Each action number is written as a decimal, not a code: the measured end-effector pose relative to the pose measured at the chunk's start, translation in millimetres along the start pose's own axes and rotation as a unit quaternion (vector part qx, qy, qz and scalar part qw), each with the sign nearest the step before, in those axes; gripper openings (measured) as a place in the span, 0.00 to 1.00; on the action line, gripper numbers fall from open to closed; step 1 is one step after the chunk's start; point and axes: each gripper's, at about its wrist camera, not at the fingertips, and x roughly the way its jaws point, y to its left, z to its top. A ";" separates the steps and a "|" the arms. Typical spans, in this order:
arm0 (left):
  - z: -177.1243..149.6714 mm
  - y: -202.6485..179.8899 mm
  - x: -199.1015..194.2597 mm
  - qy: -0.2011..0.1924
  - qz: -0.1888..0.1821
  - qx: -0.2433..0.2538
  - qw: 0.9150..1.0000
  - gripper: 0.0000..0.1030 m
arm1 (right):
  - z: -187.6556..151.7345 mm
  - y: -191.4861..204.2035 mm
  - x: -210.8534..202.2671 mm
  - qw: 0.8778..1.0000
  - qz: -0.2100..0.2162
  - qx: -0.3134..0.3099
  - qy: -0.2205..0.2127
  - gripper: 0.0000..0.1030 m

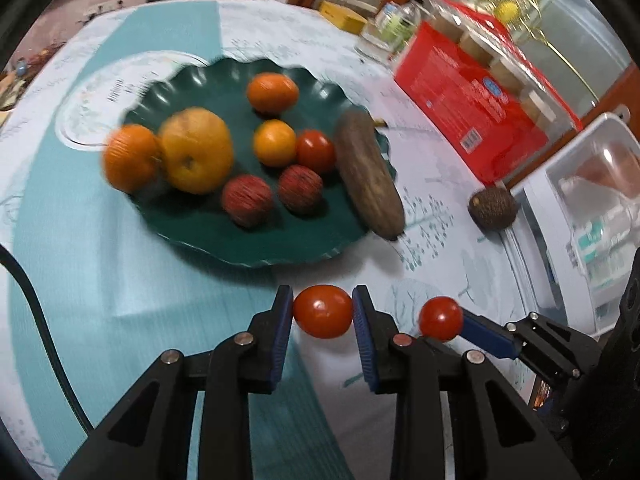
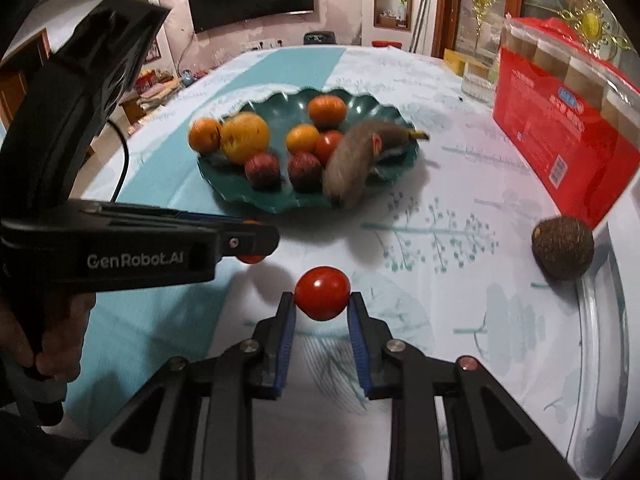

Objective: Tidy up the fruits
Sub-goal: 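Carry both red tomatoes onto the green plate and open both tools, then move the right tool to the dark avocado beside the white container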

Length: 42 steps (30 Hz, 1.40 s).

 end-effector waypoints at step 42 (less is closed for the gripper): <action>-1.9 32.9 -79.7 -0.003 0.094 -0.036 0.995 0.69 | 35.4 15.0 -18.4 0.998 -0.010 0.063 -0.009 0.47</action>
